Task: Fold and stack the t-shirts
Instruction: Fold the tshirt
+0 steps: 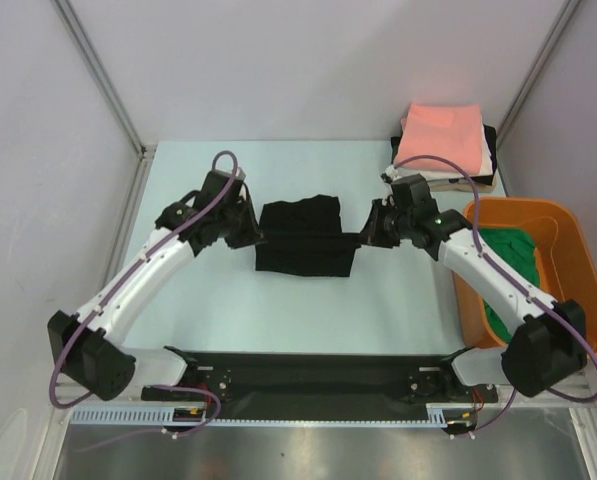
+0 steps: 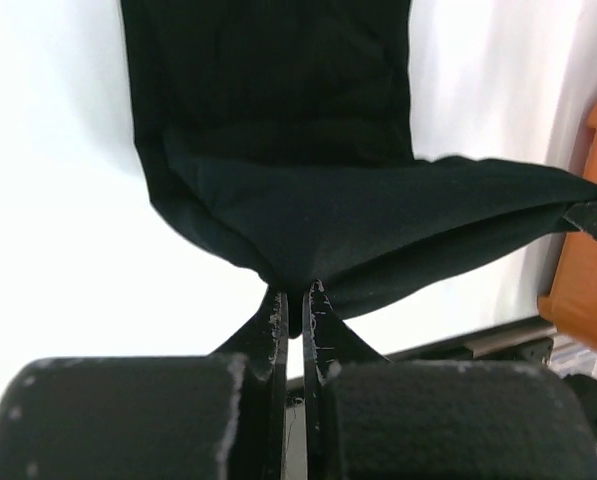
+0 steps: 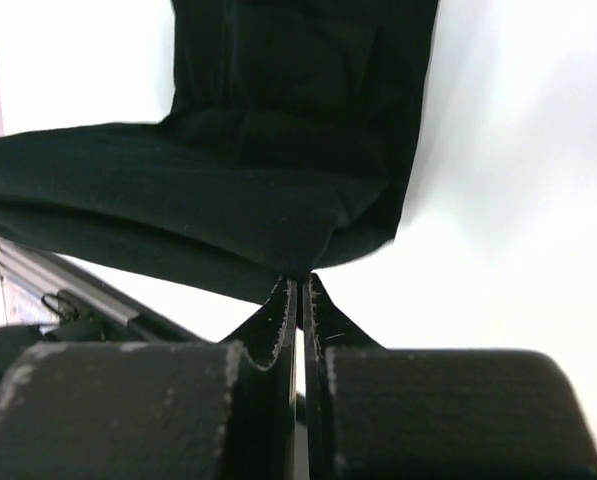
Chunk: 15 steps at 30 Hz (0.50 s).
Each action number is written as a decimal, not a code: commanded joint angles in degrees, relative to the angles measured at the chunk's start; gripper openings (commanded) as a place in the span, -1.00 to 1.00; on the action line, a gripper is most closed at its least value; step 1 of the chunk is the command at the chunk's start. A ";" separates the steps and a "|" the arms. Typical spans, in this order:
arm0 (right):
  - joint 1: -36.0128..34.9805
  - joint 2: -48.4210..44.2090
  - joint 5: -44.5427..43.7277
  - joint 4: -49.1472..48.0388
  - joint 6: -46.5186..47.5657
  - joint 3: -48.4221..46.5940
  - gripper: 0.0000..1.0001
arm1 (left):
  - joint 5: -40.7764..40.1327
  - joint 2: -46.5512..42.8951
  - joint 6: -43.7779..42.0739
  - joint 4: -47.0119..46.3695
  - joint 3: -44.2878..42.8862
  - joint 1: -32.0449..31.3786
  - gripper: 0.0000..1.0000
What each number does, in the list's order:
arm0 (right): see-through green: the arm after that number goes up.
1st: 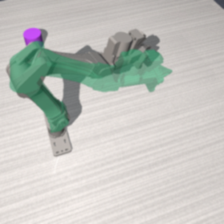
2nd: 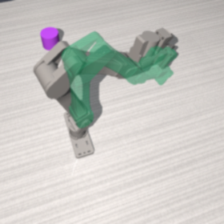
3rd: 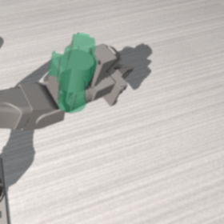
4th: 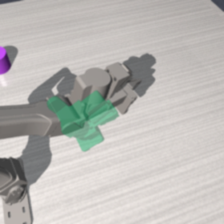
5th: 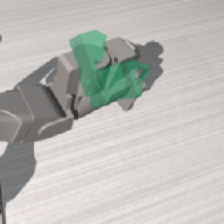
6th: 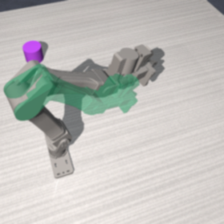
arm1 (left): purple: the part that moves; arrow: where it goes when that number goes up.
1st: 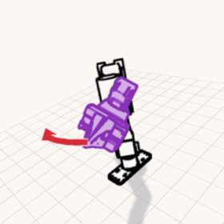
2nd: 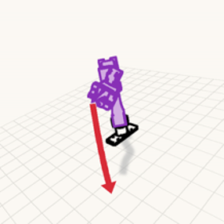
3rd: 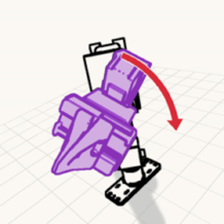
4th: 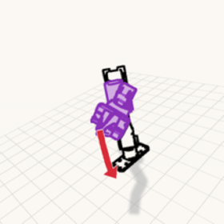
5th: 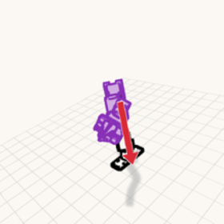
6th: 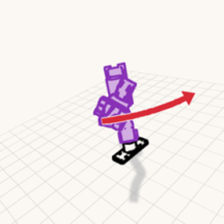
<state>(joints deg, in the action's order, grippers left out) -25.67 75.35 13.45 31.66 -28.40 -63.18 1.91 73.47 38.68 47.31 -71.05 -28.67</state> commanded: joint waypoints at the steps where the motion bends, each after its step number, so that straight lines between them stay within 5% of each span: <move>1: 2.73 4.18 -0.80 -0.28 4.58 -5.18 -1.00 | -0.42 3.86 -5.54 0.24 -6.19 4.31 -0.99; 15: 6.86 25.19 1.31 -0.28 7.92 -23.47 -1.00 | 5.65 25.74 -8.88 1.20 -22.81 13.81 -0.99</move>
<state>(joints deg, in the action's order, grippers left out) -20.78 98.08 17.28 30.94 -23.16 -82.52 9.04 96.90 32.93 47.03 -88.64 -17.17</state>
